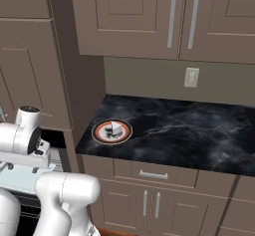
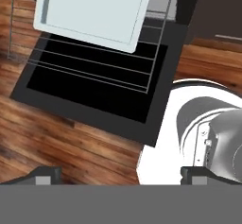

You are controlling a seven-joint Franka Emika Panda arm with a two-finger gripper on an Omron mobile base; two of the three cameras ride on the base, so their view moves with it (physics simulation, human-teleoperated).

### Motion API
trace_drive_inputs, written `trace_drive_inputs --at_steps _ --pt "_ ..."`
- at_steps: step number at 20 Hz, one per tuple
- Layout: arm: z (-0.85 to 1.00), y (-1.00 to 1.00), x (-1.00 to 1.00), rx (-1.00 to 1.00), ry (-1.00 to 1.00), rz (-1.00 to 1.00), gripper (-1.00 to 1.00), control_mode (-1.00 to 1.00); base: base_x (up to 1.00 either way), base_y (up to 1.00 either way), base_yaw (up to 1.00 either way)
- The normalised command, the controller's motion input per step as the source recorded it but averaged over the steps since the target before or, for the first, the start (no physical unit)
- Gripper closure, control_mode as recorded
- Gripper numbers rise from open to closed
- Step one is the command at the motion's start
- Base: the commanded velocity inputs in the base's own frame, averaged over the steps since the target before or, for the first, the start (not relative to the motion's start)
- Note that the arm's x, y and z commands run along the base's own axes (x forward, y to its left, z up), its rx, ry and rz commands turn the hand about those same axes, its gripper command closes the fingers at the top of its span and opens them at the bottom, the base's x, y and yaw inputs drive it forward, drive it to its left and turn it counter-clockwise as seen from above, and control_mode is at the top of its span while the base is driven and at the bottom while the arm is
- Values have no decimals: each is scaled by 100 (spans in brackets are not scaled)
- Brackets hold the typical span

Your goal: Take the baked cake out of the oven and place it on the plate for cooling. Then close the oven door.

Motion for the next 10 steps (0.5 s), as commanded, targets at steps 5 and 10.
trace_drive_inputs --at_steps 5,10 --pt "-33 66 -1 -17 13 -2 -100 -100 0 0 0" --pt "-35 62 0 -17 15 -3 -100 -100 0 0 0"
